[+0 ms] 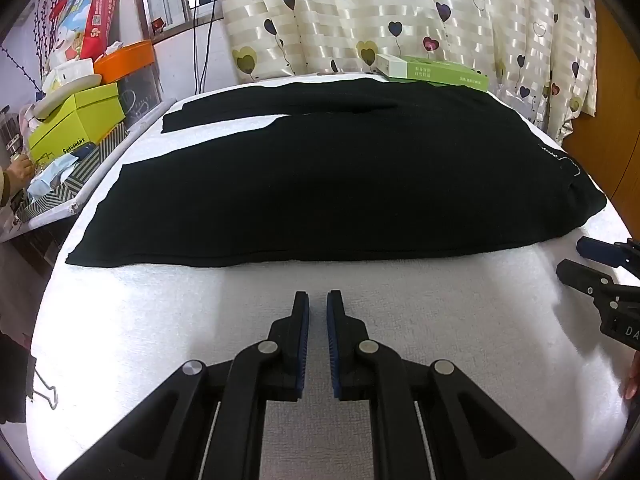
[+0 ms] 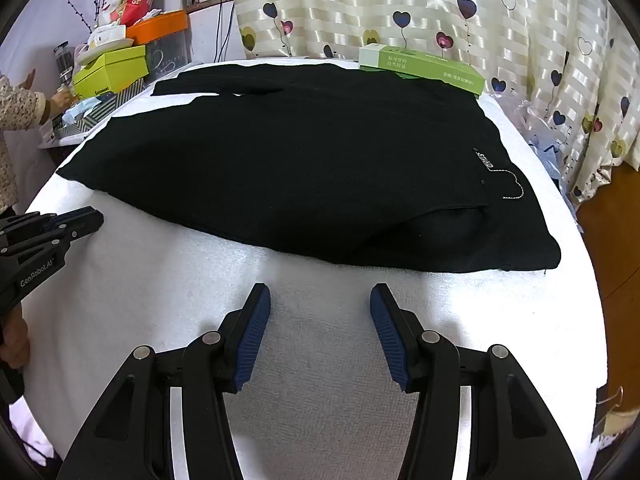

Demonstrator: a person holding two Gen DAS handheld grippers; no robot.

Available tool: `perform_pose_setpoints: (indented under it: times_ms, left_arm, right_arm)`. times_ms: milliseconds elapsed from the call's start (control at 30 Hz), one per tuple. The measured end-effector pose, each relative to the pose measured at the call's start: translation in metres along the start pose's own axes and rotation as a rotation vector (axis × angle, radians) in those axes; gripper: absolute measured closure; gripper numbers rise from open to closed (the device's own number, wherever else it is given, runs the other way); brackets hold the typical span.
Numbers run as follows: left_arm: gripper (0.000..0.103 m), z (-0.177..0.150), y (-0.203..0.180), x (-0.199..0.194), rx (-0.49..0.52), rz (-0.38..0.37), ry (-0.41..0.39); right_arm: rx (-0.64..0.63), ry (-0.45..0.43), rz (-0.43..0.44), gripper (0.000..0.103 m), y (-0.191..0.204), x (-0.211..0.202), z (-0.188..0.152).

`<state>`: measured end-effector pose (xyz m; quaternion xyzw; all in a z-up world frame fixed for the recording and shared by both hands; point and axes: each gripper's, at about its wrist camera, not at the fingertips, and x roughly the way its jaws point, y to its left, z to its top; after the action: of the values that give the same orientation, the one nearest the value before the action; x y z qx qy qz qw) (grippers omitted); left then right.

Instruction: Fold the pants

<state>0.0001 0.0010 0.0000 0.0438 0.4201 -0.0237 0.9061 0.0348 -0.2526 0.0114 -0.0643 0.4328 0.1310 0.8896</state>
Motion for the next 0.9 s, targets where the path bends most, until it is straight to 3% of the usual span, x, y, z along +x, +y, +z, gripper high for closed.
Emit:
perform_pose_setpoints:
  times_ms: [900]
  left_arm:
    - [0.092, -0.002, -0.010, 0.000, 0.050, 0.062, -0.005]
  right_arm:
    - [0.002, 0.000, 0.002, 0.050, 0.001, 0.000, 0.001]
